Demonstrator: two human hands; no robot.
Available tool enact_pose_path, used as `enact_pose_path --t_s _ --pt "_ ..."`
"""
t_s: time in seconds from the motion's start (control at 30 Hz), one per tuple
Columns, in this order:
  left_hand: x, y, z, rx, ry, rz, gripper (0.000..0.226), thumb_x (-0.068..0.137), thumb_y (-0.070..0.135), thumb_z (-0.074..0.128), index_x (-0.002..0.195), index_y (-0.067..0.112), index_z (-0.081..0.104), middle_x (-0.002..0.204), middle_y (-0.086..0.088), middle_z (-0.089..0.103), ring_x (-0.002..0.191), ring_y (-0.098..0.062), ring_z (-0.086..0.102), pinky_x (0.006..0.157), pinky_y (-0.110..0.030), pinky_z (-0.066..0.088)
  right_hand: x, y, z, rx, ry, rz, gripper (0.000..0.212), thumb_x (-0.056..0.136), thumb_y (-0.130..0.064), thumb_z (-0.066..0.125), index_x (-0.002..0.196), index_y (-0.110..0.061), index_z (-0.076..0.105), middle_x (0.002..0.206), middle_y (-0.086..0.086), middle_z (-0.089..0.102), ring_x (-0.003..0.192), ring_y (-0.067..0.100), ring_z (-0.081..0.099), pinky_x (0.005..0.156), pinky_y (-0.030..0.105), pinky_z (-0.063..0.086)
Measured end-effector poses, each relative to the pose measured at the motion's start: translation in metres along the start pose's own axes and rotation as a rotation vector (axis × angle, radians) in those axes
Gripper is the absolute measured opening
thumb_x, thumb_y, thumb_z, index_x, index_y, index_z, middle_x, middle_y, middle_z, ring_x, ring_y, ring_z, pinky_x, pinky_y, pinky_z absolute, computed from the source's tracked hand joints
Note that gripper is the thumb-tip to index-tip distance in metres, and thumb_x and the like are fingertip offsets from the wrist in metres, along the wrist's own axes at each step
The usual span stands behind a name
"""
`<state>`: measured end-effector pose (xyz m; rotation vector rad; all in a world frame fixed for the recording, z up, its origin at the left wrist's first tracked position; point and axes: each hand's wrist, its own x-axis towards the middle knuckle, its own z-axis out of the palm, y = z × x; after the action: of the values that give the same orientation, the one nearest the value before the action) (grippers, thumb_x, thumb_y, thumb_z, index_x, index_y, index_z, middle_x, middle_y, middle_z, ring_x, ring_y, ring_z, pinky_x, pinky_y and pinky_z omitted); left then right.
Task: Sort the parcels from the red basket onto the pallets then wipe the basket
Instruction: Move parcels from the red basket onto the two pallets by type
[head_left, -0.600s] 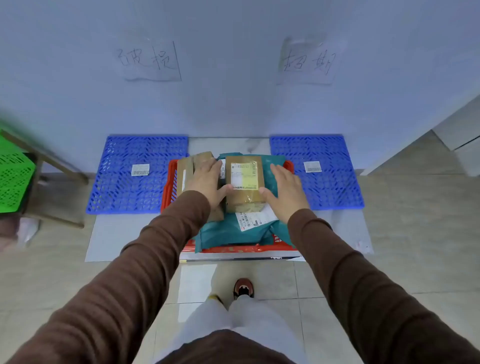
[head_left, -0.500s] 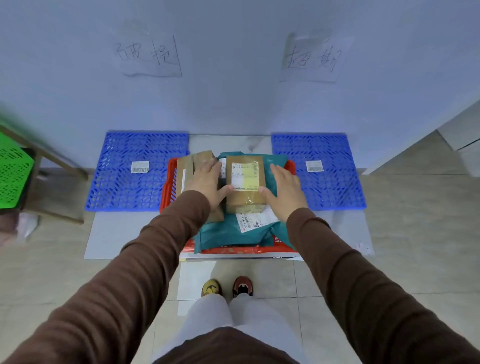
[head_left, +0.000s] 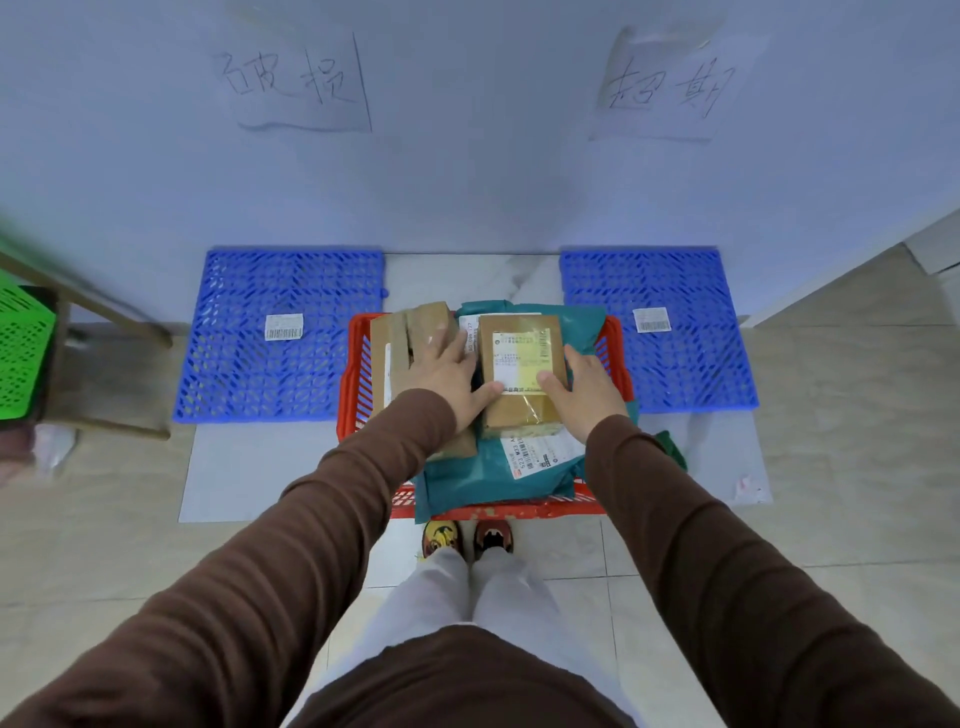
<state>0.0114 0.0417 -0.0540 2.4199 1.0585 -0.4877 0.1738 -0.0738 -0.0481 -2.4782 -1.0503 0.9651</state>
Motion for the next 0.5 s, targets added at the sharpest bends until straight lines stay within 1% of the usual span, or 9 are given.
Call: enact_pose_path --t_s 0.07,0.13,0.2,0.3,0.4,0.43,0.47,0.5 --pt "0.003 0.001 0.006 0.012 -0.023 -0.001 0.078 0.098 0.066 0.026 0.159 0.019 0.023 0.169 -0.006 0.004 0.154 -0.029 -0.012 0.125 -0.048 0.005 0.004 0.001 0.003 0.082 -0.030 0.016 0.054 0.101 -0.042 0.051 0.148 -0.018 0.043 0.136 0.008 0.055 0.126 0.027 0.055 0.105 0.042 0.045" --pt "0.003 0.004 0.009 -0.018 -0.033 0.005 0.076 0.099 0.064 0.027 0.160 0.019 0.020 0.169 -0.005 0.005 0.154 -0.030 -0.012 0.125 -0.048 0.005 0.006 0.000 0.005 0.162 -0.052 0.033 0.046 0.100 -0.040 0.052 0.143 -0.021 0.049 0.131 0.002 0.062 0.120 0.024 0.060 0.102 0.044 0.048" --pt "0.002 0.008 0.009 -0.090 -0.016 -0.003 0.074 0.100 0.061 0.028 0.161 0.019 0.016 0.169 -0.004 0.007 0.155 -0.029 -0.011 0.126 -0.046 0.004 0.008 0.000 0.004 0.193 -0.060 0.037 0.048 0.100 -0.042 0.051 0.144 -0.023 0.048 0.132 0.001 0.064 0.118 0.023 0.061 0.102 0.046 0.049" --pt "0.001 0.013 -0.001 -0.223 0.056 -0.028 0.075 0.101 0.059 0.030 0.161 0.017 0.014 0.169 -0.006 0.007 0.155 -0.027 -0.008 0.124 -0.043 0.002 0.013 -0.002 -0.003 0.253 -0.033 0.011 0.052 0.094 -0.049 0.049 0.142 -0.029 0.048 0.130 -0.002 0.066 0.115 0.021 0.063 0.100 0.047 0.050" --pt "0.002 0.015 -0.014 -0.418 0.130 -0.031 0.074 0.102 0.053 0.036 0.160 0.012 0.014 0.168 -0.009 0.009 0.155 -0.026 -0.004 0.125 -0.041 0.004 0.019 -0.013 -0.019 0.311 -0.007 -0.048 0.051 0.094 -0.050 0.049 0.142 -0.033 0.048 0.126 -0.006 0.067 0.109 0.018 0.066 0.098 0.045 0.053" --pt "0.001 0.015 -0.020 -0.488 0.152 -0.023 0.073 0.103 0.051 0.038 0.160 0.012 0.015 0.167 -0.009 0.013 0.155 -0.026 0.000 0.125 -0.041 0.005 0.022 -0.019 -0.025 0.322 0.000 -0.076 0.050 0.095 -0.048 0.049 0.142 -0.033 0.047 0.126 -0.006 0.067 0.108 0.017 0.066 0.097 0.044 0.053" --pt "0.001 0.014 -0.025 -0.560 0.172 -0.011 0.071 0.102 0.049 0.040 0.159 0.013 0.019 0.165 -0.008 0.021 0.155 -0.027 0.008 0.125 -0.042 0.010 0.024 -0.027 -0.030 0.329 0.009 -0.106 0.047 0.096 -0.045 0.050 0.141 -0.032 0.047 0.125 -0.006 0.068 0.107 0.016 0.066 0.097 0.044 0.054" --pt "0.001 0.011 -0.031 -0.630 0.194 -0.006 0.069 0.102 0.049 0.042 0.158 0.014 0.024 0.161 -0.008 0.032 0.152 -0.028 0.020 0.124 -0.044 0.018 0.026 -0.035 -0.034 0.337 0.022 -0.142 0.042 0.097 -0.042 0.051 0.138 -0.032 0.049 0.124 -0.006 0.068 0.107 0.016 0.067 0.097 0.044 0.054"
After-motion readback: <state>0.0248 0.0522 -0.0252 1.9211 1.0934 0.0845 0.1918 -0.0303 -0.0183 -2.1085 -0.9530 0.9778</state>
